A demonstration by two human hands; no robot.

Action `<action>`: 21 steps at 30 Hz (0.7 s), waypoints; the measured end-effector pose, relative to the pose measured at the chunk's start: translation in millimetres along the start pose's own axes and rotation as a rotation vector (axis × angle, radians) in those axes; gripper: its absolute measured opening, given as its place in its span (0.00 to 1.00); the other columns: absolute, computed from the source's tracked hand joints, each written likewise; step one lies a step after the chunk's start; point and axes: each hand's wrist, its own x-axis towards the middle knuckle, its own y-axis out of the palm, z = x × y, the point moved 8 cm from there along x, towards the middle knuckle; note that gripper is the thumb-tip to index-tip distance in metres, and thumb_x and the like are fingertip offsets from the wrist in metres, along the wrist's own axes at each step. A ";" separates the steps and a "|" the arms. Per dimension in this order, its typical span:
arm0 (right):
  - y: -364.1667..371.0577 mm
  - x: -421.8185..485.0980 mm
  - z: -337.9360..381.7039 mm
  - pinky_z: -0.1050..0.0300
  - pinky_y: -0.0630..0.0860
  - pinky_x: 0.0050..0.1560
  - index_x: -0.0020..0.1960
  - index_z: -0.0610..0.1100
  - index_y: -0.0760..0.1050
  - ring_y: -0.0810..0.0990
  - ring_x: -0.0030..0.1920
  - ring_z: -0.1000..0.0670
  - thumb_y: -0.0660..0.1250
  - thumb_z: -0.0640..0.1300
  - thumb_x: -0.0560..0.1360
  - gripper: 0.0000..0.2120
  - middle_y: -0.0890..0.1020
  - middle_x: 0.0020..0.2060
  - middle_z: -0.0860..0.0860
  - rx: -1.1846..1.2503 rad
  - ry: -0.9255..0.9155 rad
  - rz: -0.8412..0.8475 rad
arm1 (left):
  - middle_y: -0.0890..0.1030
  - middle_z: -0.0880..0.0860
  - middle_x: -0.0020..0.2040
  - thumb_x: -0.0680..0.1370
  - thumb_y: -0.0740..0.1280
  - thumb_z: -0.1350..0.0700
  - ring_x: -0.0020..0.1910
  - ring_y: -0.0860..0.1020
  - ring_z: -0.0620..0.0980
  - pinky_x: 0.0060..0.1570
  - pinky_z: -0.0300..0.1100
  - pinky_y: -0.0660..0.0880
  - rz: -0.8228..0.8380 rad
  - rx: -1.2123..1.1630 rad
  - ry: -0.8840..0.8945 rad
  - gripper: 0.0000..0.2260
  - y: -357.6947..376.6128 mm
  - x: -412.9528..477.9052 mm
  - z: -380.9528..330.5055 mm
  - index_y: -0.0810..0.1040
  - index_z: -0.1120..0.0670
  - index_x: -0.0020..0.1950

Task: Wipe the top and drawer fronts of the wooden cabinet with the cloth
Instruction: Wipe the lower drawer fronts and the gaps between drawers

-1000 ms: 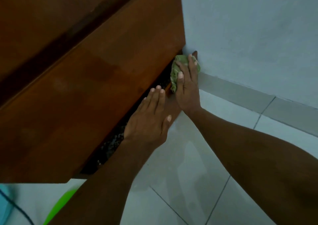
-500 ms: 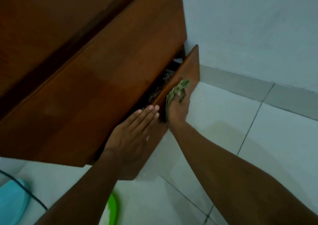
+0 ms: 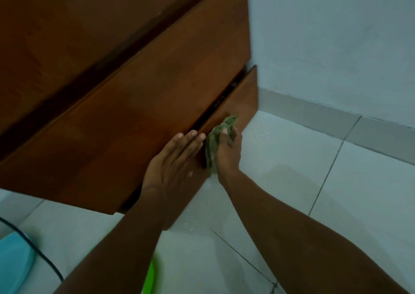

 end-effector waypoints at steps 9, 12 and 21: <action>24.3 -21.4 -22.5 0.44 0.67 0.74 0.75 0.59 0.65 0.69 0.72 0.51 0.52 0.68 0.76 0.29 0.69 0.73 0.54 0.034 -0.001 0.088 | 0.22 0.64 0.74 0.83 0.35 0.44 0.75 0.24 0.60 0.73 0.56 0.27 0.005 -0.057 0.009 0.32 -2.5 3.0 11.5 0.24 0.66 0.74; 28.8 -57.3 -51.1 0.44 0.72 0.70 0.72 0.58 0.69 0.73 0.68 0.52 0.52 0.69 0.77 0.29 0.74 0.69 0.55 0.173 0.026 0.096 | 0.23 0.64 0.75 0.80 0.31 0.47 0.76 0.26 0.59 0.75 0.56 0.28 -0.022 -0.084 0.023 0.31 -6.3 -3.0 17.7 0.24 0.65 0.74; 56.5 -109.9 -61.5 0.40 0.68 0.69 0.79 0.44 0.60 0.66 0.74 0.44 0.53 0.47 0.84 0.24 0.65 0.74 0.43 -0.223 -0.491 -0.054 | 0.31 0.69 0.77 0.81 0.33 0.48 0.78 0.33 0.64 0.78 0.57 0.36 -0.121 0.085 0.117 0.32 0.0 -12.2 18.3 0.32 0.70 0.76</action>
